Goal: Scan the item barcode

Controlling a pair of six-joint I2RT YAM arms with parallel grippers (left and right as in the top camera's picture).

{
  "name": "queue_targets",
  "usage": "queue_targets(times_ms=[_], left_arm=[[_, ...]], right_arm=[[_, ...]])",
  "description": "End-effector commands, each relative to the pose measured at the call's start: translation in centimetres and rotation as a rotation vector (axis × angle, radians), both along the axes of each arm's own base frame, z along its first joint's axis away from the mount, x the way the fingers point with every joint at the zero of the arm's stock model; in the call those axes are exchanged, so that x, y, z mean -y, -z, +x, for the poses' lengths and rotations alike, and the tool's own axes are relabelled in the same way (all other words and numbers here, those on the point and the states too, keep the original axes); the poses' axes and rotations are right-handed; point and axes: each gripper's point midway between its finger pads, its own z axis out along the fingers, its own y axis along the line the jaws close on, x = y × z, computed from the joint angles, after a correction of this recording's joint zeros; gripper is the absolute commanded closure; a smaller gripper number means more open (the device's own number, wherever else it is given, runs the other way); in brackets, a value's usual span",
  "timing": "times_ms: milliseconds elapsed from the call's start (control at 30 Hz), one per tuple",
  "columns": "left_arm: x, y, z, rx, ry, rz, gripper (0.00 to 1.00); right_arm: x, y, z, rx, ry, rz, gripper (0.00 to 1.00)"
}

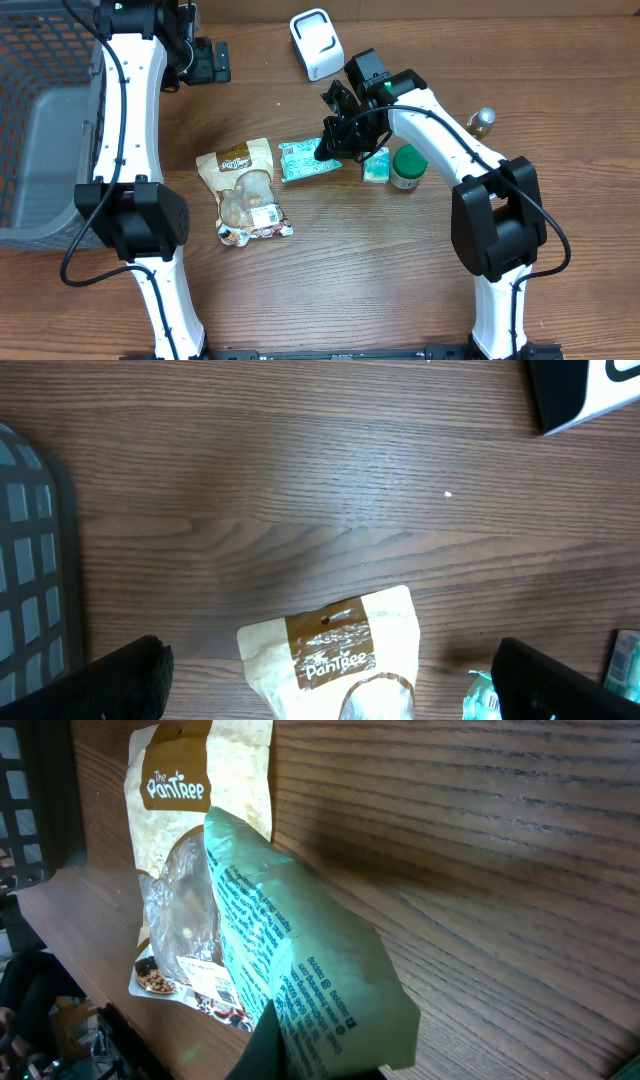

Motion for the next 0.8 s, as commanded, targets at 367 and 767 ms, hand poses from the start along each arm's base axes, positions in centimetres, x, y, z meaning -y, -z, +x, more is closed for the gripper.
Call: queue_targets(times_ms=[367, 767], left_arm=[[-0.1, -0.8, 0.0, 0.019, -0.005, 0.008, 0.01], [-0.1, -0.8, 0.0, 0.019, -0.005, 0.008, 0.0]], right_arm=[[-0.8, -5.2, 1.2, 0.135, -0.054, 0.053, 0.96], [1.8, -14.1, 5.3, 0.504, -0.13, -0.127, 0.96]])
